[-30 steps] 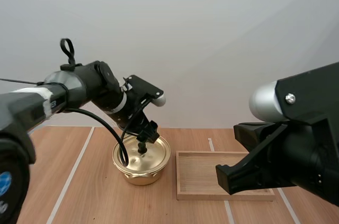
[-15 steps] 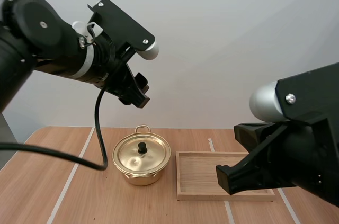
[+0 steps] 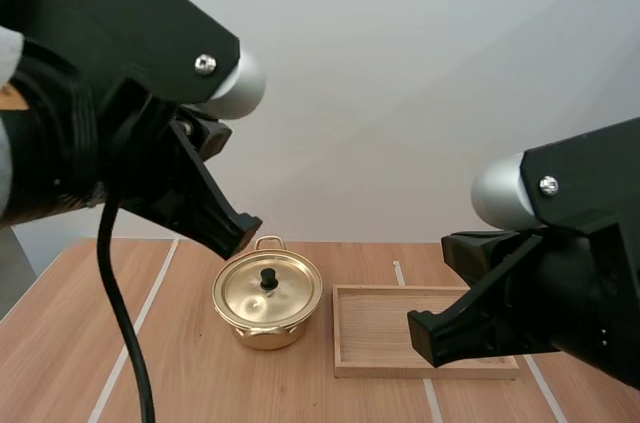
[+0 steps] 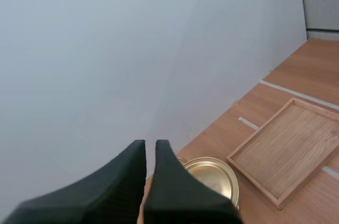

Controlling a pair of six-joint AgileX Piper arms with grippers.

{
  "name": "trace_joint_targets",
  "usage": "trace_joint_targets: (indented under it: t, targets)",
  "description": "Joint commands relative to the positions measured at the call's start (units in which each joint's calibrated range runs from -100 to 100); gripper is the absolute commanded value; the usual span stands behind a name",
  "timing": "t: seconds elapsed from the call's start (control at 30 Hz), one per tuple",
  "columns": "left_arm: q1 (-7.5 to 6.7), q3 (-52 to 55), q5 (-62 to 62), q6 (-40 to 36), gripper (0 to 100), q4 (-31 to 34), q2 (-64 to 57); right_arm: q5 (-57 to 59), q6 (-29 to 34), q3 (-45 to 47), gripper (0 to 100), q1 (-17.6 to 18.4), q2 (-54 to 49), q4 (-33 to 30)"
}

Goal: Open the lid, put the grape in the pot, and close it

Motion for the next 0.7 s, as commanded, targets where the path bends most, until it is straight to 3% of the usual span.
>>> trace_joint_targets:
  t: [0.0,0.17,0.37,0.67]
  targets:
    - [-0.16,2.48,-1.18,-2.90,0,-0.28,-3.36,0.00,0.16,-0.05,0,-0.19,-0.57,-0.72]
    - [-0.16,12.45,-11.34,-6.22,0,-0.28,-9.24,-0.38,4.22,0.23,0,-0.19,-1.29,-0.96]
    - [-0.16,23.40,-25.88,-13.69,0,-0.28,-16.50,-13.61,7.84,5.51,0,-0.19,-6.44,-4.09]
    - [0.00,29.02,-34.35,-24.45,0,2.65,-25.48,-28.80,9.56,16.26,0,-0.21,-15.96,-5.63]
